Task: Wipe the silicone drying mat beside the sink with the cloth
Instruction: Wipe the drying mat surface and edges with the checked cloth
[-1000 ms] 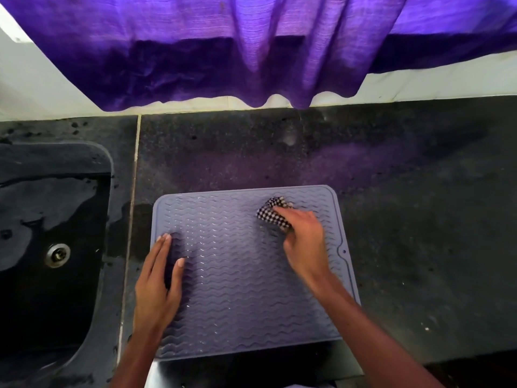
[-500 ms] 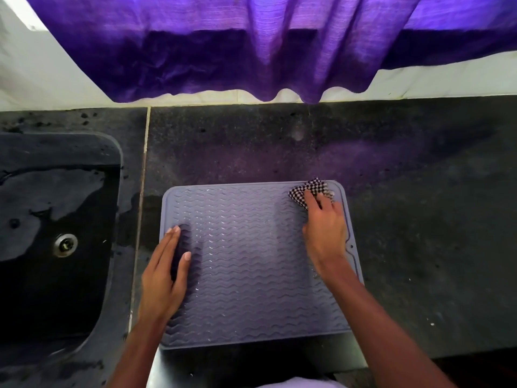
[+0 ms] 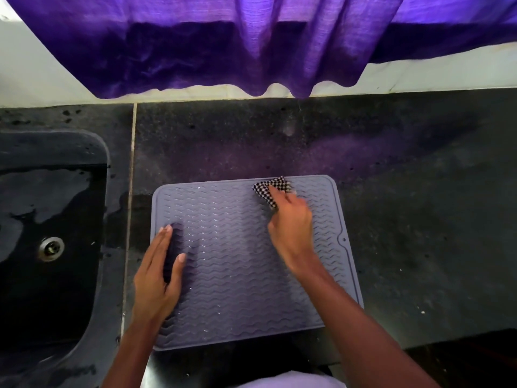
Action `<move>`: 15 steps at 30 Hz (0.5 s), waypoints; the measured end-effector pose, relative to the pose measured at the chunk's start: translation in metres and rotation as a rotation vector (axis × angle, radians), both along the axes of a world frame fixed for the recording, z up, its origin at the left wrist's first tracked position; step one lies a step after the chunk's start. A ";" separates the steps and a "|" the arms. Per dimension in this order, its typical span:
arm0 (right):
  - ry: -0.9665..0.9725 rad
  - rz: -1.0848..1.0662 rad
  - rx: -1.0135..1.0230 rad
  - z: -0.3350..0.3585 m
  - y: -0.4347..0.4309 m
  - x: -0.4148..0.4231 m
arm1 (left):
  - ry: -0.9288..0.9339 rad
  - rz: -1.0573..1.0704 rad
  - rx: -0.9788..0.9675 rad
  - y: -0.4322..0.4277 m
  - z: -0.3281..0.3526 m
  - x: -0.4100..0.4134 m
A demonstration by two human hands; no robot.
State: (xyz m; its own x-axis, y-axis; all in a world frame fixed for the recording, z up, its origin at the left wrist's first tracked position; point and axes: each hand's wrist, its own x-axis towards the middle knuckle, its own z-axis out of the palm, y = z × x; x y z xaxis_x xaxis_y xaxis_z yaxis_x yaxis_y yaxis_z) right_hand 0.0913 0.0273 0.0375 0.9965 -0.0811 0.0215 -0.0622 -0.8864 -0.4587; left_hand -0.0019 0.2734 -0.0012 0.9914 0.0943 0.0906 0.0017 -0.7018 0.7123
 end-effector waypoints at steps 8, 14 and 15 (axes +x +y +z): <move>-0.285 0.135 -0.008 0.019 -0.039 0.024 | 0.058 0.036 -0.047 0.001 0.003 0.002; 0.001 0.471 -0.037 -0.023 -0.039 0.000 | 0.074 0.044 -0.062 0.002 0.003 0.001; 0.001 0.449 0.005 -0.021 -0.040 -0.002 | 0.075 0.044 -0.068 0.002 0.003 0.001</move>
